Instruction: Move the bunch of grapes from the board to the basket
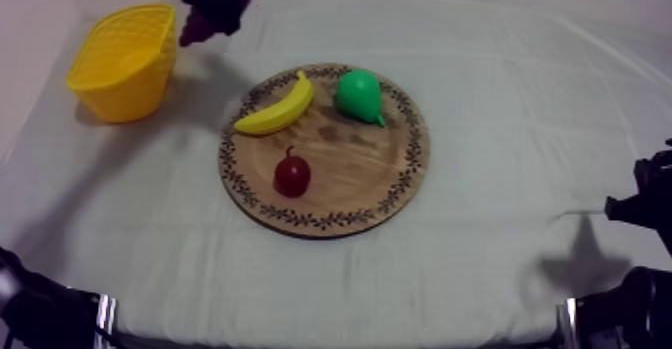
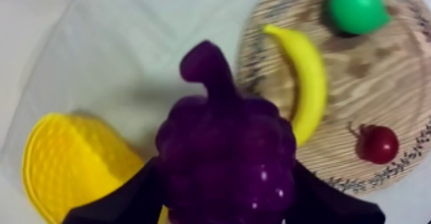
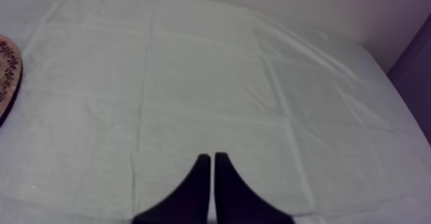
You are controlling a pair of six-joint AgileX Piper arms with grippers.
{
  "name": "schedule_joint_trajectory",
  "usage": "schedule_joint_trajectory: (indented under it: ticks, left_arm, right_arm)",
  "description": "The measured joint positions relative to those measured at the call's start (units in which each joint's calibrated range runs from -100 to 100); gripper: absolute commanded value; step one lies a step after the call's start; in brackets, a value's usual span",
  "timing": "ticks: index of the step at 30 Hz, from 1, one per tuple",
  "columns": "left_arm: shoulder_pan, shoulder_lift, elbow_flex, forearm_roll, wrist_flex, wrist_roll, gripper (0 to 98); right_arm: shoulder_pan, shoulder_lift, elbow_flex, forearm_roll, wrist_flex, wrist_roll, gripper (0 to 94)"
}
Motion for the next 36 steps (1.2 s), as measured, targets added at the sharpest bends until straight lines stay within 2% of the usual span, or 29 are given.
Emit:
schedule_joint_trajectory:
  ticks: [21,27,36]
  left_arm:
    - [-16.7,-2.0,-4.2,0.6,4.7,-0.8,52.4]
    - [-18.7,-0.9,-5.6,0.95,5.4,-0.4,52.4]
    - [-19.3,4.5,-6.6,1.82,5.5,0.7,53.1]
  right_arm:
    - [0.0,0.0,0.0,0.0,0.0,0.0,0.3]
    - [0.0,0.0,0.0,0.0,0.0,0.0,0.3]
    - [0.0,0.0,0.0,0.0,0.0,0.0,0.3]
